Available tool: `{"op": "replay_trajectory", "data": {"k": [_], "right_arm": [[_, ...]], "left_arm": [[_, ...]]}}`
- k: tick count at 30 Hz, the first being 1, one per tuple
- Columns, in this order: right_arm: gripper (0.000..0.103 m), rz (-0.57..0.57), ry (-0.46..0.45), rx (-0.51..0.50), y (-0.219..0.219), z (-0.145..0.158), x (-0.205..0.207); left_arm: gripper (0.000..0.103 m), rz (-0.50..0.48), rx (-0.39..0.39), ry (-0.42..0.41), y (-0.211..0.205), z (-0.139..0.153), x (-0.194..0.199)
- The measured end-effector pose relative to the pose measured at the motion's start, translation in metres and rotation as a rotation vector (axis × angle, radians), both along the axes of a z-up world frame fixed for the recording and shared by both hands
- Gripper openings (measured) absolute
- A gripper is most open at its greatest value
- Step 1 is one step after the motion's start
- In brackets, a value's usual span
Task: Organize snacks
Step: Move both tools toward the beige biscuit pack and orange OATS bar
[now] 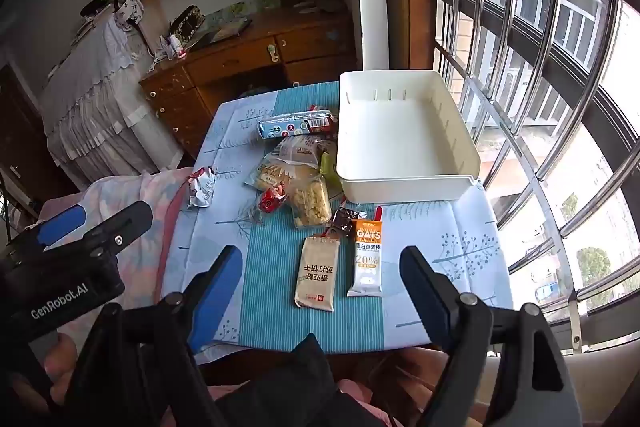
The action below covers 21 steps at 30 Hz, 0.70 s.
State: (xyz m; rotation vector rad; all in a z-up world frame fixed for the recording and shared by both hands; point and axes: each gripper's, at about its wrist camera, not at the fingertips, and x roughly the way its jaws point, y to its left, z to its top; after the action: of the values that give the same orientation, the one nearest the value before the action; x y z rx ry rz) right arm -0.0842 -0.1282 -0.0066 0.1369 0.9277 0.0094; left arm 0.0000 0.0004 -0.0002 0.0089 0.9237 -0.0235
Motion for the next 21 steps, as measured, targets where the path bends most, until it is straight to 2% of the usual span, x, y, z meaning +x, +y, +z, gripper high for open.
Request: {"op": "replay_trajectory", "data": {"k": [16,21], "right_arm": [[0.082,0.007,0.017,-0.001,0.005,-0.013,0.002],[0.082,-0.005,0.017,-0.004,0.008,-0.006,0.003]], "left_arm": [[0.101,-0.009,-0.023,0.029,0.006,-0.010,0.003],[0.101,-0.031,-0.036,0.048,0.012,-0.014,0.004]]}}
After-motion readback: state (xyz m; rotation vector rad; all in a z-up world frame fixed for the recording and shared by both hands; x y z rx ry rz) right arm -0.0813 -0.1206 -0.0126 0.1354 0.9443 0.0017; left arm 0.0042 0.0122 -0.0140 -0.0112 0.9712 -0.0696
